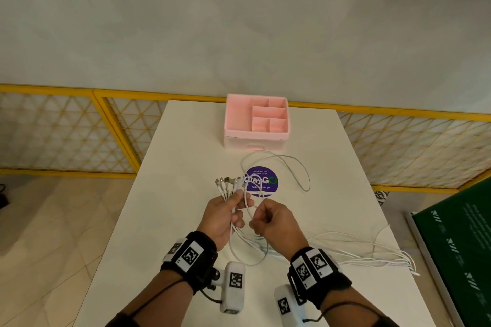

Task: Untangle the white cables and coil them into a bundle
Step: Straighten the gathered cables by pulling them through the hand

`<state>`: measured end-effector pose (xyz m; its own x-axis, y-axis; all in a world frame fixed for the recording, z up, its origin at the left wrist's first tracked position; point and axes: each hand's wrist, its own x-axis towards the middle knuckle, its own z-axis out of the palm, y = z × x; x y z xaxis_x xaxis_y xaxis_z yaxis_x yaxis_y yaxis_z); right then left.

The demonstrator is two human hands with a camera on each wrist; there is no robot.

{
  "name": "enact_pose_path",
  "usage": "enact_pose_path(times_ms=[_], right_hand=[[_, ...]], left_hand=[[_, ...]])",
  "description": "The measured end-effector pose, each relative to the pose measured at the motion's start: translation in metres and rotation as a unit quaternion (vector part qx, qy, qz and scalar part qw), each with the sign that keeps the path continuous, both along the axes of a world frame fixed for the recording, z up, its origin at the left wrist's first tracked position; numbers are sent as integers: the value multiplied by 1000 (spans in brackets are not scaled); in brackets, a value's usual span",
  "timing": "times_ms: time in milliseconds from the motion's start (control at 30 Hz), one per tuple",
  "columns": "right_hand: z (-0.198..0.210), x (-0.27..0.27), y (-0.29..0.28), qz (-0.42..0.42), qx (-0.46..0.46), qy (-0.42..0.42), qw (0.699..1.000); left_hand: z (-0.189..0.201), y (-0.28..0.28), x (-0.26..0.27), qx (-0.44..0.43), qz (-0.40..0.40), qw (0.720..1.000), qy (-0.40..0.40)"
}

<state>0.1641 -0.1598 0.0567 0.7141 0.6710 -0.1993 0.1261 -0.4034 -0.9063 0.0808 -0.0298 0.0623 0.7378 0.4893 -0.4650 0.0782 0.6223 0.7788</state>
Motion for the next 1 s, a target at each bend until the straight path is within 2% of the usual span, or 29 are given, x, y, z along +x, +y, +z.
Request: enact_pose_path(times_ms=[67, 133, 200, 233, 300, 367, 433, 533, 600, 733, 900, 1000], right_hand=[[-4, 6, 0, -17, -18, 49, 998], [-3, 11, 1, 20, -16, 123, 992], [1, 18, 4, 38, 25, 221, 974], [4, 23, 6, 9, 76, 284, 956], [16, 34, 12, -71, 189, 389, 899], [34, 48, 17, -130, 258, 423, 859], [51, 58, 22, -150, 287, 404, 855], [72, 61, 27, -126, 280, 323, 895], [81, 60, 29, -106, 284, 280, 911], [97, 63, 28, -94, 318, 263, 906], [107, 68, 14, -70, 309, 178, 932], [108, 72, 3, -60, 310, 167, 934]], left_hand=[[-2, 1, -1, 9, 3, 1000, -13], [-3, 2, -3, 23, -8, 1000, -19], [-5, 2, -5, 28, -28, 999, -23], [-6, 2, -6, 34, -43, 998, -22], [-9, 2, -11, 49, -80, 996, -9], [-16, 2, -18, 58, -106, 993, 13], [-25, 1, -23, 53, -100, 993, 38], [-34, 0, -24, 42, -67, 995, 60], [-35, -1, -21, 49, -59, 995, 69], [-38, -1, -17, 52, -41, 994, 85], [-39, -1, -14, 49, -33, 995, 86], [-41, 0, -14, 51, -32, 994, 92]])
